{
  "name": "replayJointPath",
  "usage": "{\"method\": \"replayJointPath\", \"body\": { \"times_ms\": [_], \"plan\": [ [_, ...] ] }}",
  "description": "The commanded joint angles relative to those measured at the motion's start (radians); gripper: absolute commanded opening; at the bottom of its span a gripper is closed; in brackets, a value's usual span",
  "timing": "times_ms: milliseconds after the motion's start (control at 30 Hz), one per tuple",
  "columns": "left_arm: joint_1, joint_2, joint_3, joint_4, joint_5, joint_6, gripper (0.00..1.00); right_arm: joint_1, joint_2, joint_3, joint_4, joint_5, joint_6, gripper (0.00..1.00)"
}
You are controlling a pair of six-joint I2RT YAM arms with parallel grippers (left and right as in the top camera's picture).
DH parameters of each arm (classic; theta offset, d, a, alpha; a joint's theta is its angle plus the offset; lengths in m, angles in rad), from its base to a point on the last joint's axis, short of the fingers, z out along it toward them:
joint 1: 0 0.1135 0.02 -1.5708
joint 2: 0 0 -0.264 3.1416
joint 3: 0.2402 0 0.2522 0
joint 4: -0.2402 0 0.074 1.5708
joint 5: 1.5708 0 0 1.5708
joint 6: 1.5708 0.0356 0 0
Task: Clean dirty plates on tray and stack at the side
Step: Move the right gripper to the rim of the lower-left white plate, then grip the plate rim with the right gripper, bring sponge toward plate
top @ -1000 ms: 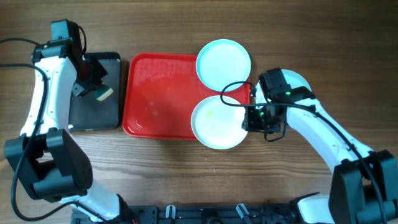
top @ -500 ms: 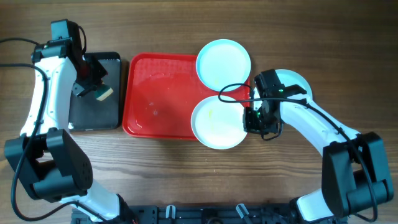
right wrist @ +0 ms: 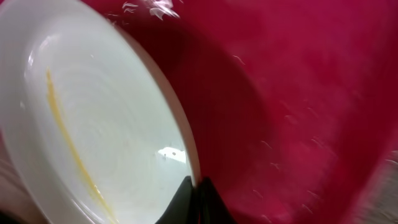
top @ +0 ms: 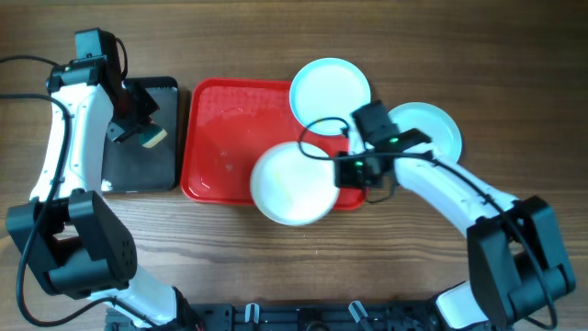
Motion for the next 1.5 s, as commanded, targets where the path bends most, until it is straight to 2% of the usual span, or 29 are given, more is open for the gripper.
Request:
{"method": "replayJointPath", "body": {
  "times_ms": [0, 167, 333, 467, 600, 733, 933, 1033, 1267, 1467],
  "plan": [
    [0.001, 0.01, -0.005, 0.003, 0.005, 0.023, 0.04, 0.098, 0.016, 0.033, 0.137, 0.13, 0.225, 0.04],
    [0.001, 0.01, -0.005, 0.003, 0.005, 0.023, 0.04, 0.172, 0.078, 0.033, 0.309, 0.234, 0.335, 0.04],
    [0.001, 0.01, -0.005, 0.004, 0.005, 0.022, 0.04, 0.206, 0.154, 0.033, 0.368, 0.233, 0.407, 0.04],
    [0.001, 0.01, -0.005, 0.008, 0.006, 0.022, 0.04, 0.222, 0.175, 0.034, 0.402, 0.225, 0.413, 0.04],
    [0.001, 0.01, -0.005, 0.008, 0.009, 0.022, 0.04, 0.22, 0.175, 0.074, 0.368, 0.23, 0.329, 0.24],
    [0.0, 0.01, -0.005, 0.012, 0.009, 0.022, 0.04, 0.195, 0.178, 0.145, 0.285, 0.249, 0.201, 0.28],
    [-0.016, 0.01, -0.005, 0.024, 0.009, 0.023, 0.04, 0.18, 0.236, 0.209, 0.292, 0.239, -0.069, 0.22],
    [-0.031, 0.01, -0.005, 0.03, 0.008, 0.023, 0.04, 0.181, 0.312, 0.241, 0.285, 0.21, -0.144, 0.18],
    [-0.043, 0.01, -0.005, 0.031, 0.008, 0.023, 0.04, 0.181, 0.373, 0.297, 0.243, 0.184, -0.141, 0.04],
    [-0.05, 0.01, -0.005, 0.029, 0.06, 0.023, 0.04, 0.181, 0.372, 0.297, 0.217, 0.183, -0.023, 0.04]
  ]
}}
